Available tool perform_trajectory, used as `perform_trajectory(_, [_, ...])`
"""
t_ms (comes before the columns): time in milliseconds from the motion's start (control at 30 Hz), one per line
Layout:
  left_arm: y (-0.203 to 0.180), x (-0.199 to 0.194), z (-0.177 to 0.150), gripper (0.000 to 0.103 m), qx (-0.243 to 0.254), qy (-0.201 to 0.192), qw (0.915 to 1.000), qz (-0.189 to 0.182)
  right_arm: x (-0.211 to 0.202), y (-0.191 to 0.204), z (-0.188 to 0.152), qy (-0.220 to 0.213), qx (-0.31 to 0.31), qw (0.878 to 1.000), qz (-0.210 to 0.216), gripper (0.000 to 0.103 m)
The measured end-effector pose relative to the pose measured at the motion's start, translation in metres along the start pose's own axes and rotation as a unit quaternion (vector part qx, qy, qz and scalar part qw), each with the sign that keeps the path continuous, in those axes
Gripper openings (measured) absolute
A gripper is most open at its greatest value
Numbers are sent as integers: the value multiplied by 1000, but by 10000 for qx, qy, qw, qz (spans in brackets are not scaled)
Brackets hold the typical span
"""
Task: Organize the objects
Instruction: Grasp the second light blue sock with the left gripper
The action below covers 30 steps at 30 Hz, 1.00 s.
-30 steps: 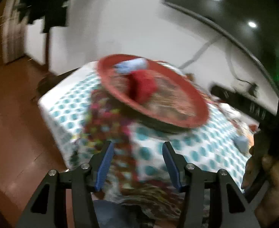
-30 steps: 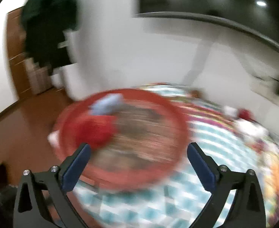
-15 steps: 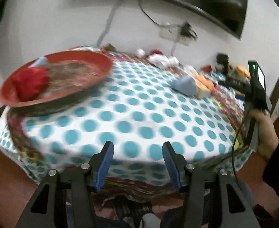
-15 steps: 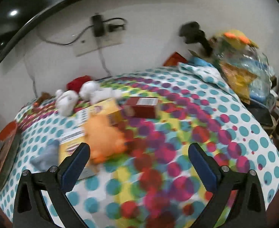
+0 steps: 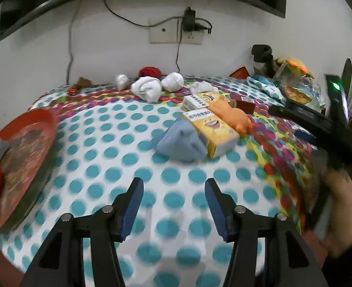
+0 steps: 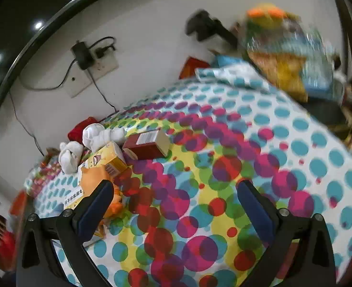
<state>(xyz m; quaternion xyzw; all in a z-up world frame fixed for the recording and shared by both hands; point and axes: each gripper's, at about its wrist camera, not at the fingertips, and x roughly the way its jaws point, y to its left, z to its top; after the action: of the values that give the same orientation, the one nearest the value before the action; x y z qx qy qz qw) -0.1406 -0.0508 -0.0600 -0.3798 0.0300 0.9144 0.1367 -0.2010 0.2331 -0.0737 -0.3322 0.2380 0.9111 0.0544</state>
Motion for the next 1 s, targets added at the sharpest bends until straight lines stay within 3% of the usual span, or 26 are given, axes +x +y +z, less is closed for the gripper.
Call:
perform_trajectory(67, [-6,19,15,55,30,76,10000,22,7,-10,-1,186,252,9995,94,103])
perform_trajectory(200, [-11,57,31,55,216,452,9984,264,8,-4,-1,215,101,9996,119,103])
perform_trajectory(400, [-12,84,41,53,341,648,9972,122,9,-3,-1,249,106,9995,133,103])
perform_trajectory(433, [-12,85,41,37,374,621,9973,148,10,-3,-1,259,93,9995,129,103])
perform_trajectory(467, [-13,87,41,28,398,652,9971,70,10,-3,-1,263,86,9995,129,103])
perform_trajectory(533, [-14,85,41,19,419,641,9971,7,10,-2,-1,263,88,9995,129,103])
perform_trajectory(600, [-14,81,40,17,440,630,9970,-19,10,-2,-1,262,89,9995,125,103])
perform_trajectory(833, [-4,47,44,16,358,221,9991,86,10,-1,-1,261,92,9995,123,103])
perform_trajectory(1000, [24,21,58,16,137,7,9996,261,10,-1,-1,264,88,9995,116,103])
